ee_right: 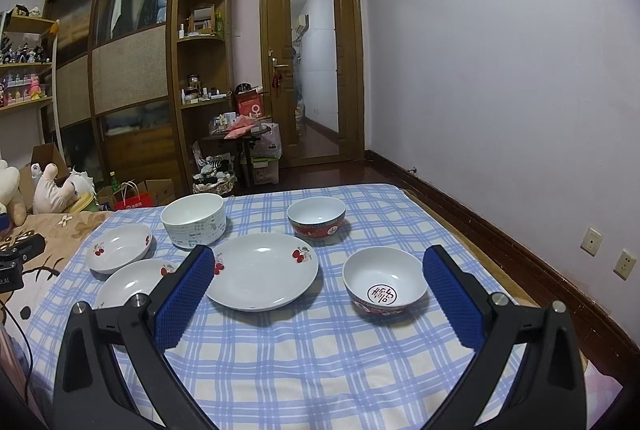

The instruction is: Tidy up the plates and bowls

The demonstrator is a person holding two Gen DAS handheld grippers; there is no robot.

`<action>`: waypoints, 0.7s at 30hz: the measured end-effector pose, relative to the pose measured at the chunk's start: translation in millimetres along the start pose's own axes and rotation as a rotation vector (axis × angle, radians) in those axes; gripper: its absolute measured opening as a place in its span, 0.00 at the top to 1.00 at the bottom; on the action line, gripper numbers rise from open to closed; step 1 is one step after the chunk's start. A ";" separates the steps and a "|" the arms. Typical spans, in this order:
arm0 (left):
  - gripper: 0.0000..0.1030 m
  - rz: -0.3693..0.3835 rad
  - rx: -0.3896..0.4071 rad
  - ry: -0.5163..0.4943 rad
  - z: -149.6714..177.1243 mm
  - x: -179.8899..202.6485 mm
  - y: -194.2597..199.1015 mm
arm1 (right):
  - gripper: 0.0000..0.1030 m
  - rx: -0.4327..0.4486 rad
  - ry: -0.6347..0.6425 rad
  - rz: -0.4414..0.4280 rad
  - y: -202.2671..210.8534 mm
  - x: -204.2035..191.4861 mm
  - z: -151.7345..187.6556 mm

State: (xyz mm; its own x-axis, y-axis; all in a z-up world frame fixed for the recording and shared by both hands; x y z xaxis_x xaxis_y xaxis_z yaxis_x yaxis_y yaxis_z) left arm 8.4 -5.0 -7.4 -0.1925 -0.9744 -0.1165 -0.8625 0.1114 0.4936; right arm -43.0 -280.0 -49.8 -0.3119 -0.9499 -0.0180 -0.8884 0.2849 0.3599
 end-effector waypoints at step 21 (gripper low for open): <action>0.04 0.037 -0.130 -0.003 -5.6 -11.1 -28.3 | 0.00 -0.016 0.018 -0.014 -1.5 1.6 2.0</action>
State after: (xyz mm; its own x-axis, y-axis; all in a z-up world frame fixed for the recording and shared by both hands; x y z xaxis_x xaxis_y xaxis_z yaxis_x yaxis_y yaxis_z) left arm 37.6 1.5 -15.2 -0.2247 -0.9695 -0.0984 -0.7867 0.1209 0.6053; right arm -42.8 -281.7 -52.3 -0.2935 -0.9559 -0.0067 -0.8869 0.2697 0.3751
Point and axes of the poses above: each gripper's, at about its wrist camera, not at the fingertips, and y roughly against the way its jaws point, x to its right, z to its underside, the point moved 1 cm from there along -y, roughly the way its jaws point, and after that the axes turned 7 degrees about z, right-handed, at the moved point
